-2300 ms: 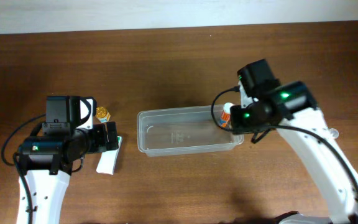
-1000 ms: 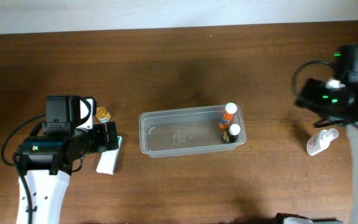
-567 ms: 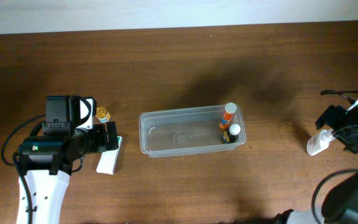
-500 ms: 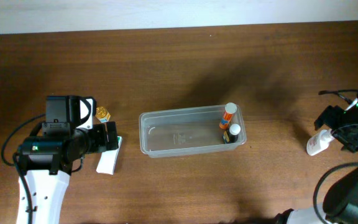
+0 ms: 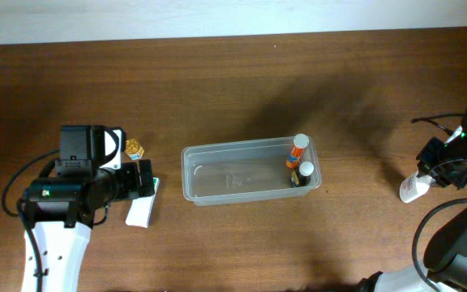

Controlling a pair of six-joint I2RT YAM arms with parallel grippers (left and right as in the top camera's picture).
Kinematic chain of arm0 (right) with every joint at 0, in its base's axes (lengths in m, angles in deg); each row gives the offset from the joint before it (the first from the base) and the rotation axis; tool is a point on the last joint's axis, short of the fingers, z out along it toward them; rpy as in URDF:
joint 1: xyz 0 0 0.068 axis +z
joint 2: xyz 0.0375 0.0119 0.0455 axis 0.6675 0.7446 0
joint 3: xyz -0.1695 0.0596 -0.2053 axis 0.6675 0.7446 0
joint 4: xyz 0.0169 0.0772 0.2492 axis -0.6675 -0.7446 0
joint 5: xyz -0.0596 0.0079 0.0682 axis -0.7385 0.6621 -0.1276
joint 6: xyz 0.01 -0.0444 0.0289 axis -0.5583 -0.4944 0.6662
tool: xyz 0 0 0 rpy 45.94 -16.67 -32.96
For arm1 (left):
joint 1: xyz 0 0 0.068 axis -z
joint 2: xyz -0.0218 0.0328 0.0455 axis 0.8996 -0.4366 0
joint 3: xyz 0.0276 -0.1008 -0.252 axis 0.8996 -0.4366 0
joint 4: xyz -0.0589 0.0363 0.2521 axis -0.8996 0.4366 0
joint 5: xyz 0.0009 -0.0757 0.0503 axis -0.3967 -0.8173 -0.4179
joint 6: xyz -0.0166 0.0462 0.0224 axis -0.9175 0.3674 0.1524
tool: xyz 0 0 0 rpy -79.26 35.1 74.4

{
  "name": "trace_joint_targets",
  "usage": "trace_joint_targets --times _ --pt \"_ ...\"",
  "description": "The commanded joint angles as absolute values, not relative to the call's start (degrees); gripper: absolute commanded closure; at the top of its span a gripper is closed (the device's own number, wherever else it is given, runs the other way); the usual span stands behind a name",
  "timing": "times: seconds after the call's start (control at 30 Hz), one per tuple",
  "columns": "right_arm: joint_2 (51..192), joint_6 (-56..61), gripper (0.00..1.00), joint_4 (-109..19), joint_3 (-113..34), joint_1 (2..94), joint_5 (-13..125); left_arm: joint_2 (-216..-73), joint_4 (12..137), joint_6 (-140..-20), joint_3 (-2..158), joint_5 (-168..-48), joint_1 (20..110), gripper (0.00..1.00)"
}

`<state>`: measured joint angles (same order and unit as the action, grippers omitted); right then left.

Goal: Pack container
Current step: 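Grasp the white spray bottle with the right gripper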

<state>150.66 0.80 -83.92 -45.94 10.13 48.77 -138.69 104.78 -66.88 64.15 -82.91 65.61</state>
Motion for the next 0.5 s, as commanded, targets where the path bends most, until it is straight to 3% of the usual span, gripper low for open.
trace_joint_targets --times 0.0,0.27,0.47 --pt "150.84 0.97 0.85 -84.11 -45.66 9.98 49.17 -138.72 104.89 -66.6 65.15 -82.5 65.83 0.01" --pt "146.07 -1.17 0.91 -89.05 -48.19 12.4 52.38 -138.72 104.84 -66.58 65.15 -82.5 65.83 0.01" --pt "136.92 -3.16 0.91 -95.81 -55.01 22.46 52.36 -138.72 104.82 -66.6 65.15 -82.5 65.83 0.01"
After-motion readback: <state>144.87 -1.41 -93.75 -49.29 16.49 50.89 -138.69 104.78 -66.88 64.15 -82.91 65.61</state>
